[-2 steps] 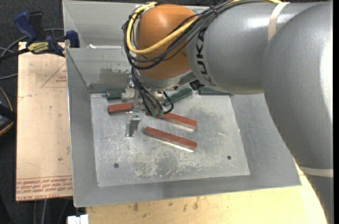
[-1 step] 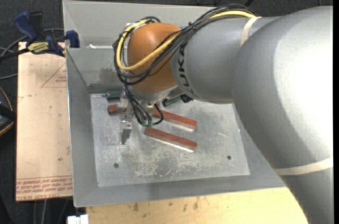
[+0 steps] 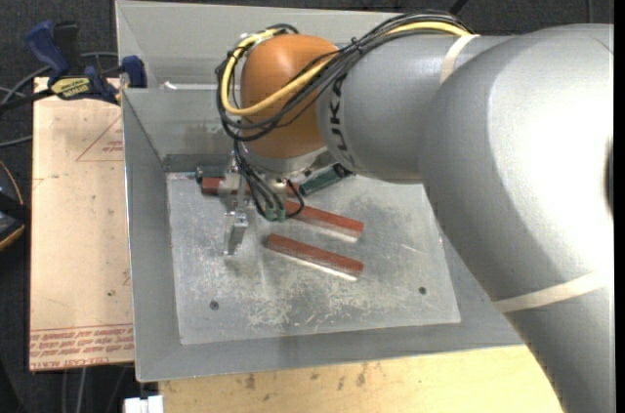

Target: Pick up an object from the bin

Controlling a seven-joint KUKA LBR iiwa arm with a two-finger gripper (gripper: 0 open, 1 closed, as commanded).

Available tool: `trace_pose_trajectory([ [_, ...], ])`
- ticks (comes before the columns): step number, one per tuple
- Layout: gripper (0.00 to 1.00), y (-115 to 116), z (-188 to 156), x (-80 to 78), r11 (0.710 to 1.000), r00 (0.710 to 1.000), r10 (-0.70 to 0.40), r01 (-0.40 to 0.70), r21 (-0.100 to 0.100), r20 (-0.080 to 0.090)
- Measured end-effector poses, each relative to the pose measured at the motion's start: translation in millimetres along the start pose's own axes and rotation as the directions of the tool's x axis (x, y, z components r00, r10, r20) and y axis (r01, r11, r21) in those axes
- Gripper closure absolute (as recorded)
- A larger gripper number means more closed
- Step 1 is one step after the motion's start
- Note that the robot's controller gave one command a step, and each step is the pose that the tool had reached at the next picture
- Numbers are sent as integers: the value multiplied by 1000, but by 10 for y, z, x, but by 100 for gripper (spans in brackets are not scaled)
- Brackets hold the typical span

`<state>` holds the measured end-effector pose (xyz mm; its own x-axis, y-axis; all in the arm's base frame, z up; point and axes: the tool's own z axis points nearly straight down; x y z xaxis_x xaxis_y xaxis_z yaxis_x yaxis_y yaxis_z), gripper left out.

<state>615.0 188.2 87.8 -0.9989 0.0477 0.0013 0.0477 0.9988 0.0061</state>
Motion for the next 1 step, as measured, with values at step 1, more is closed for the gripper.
trace_pose_trajectory([
  [1, 0, -177, 38, -98, 994, 994, 107, -108, -4, -9],
])
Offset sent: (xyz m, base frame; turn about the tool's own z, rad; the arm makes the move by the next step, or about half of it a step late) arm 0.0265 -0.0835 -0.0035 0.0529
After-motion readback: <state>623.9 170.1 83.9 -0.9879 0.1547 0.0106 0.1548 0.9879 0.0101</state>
